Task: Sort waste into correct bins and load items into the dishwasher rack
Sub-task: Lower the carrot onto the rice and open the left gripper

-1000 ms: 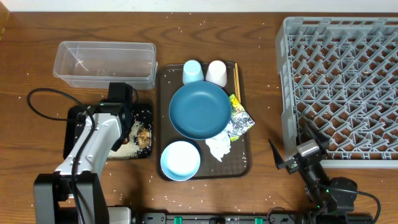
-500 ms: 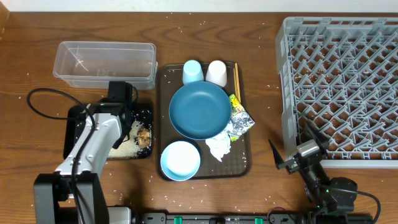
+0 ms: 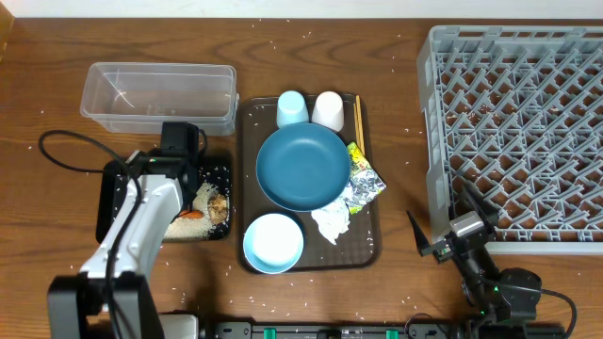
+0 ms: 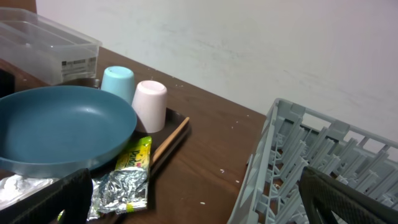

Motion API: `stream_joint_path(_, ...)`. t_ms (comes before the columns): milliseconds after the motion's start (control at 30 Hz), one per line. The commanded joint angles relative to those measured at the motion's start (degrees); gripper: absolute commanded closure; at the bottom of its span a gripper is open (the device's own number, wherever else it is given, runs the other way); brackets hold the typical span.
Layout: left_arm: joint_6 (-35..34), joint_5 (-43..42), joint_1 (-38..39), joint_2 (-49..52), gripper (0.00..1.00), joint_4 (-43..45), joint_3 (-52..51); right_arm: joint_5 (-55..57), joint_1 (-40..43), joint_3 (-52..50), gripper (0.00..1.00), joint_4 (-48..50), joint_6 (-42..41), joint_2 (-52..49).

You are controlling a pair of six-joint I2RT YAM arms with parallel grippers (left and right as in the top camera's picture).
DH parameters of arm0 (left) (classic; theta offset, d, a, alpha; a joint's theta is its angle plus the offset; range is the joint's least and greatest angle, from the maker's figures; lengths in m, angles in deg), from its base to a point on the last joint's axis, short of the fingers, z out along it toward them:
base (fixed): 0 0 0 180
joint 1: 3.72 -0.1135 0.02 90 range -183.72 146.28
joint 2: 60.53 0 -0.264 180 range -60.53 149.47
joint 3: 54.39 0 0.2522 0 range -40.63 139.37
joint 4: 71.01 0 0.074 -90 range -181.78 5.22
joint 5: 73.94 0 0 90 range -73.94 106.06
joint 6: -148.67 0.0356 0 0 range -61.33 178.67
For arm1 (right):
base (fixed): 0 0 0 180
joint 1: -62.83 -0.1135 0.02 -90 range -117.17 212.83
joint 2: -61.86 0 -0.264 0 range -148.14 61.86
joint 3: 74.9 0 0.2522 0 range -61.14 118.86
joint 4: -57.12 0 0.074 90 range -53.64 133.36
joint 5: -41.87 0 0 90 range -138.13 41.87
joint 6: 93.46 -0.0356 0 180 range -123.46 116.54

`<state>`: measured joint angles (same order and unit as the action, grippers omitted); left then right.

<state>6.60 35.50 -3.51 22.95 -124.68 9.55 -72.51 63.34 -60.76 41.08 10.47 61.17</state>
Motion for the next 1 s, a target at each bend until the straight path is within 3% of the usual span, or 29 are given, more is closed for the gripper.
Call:
stream_joint_path(0, 5.03, 1.16, -0.2, -4.81, 0.51, -0.72, 1.7, 0.57, 0.59, -0.07, 0.01, -0.24, 0.48, 0.2)
stream_joint_path(100, 5.6, 1.09, -0.2, -10.6, 0.5, -3.96, 2.36, 0.57, 0.59, -0.07, 0.01, -0.24, 0.48, 0.2)
stream_joint_path(200, 5.55, 0.26, -0.2, -17.73, 0.12, -8.52, 2.36, 0.57, 0.59, -0.07, 0.01, -0.24, 0.5, 0.2)
stream_joint_path(333, 5.55, 0.83, -0.68, -26.8, 0.02, -14.45, 2.36, 0.57, 0.59, -0.07, 0.01, -0.24, 0.5, 0.2)
stream_joint_path(633, 5.51, 0.72, -13.07, -39.32, 0.02, -19.89, 2.36, 0.57, 0.59, -0.07, 0.01, -0.24, 0.5, 0.2)
stream_joint_path(800, 5.53, -2.56, -20.57, -40.11, 0.02, -21.97, 2.34, 0.57, 0.59, -0.07, 0.01, -0.24, 0.5, 0.2)
stream_joint_path(967, 5.55, -5.07, -21.84, -39.56, 0.02, -25.53, 2.16, 0.52, 0.59, -0.07, 0.01, -0.04, 0.48, 0.2)
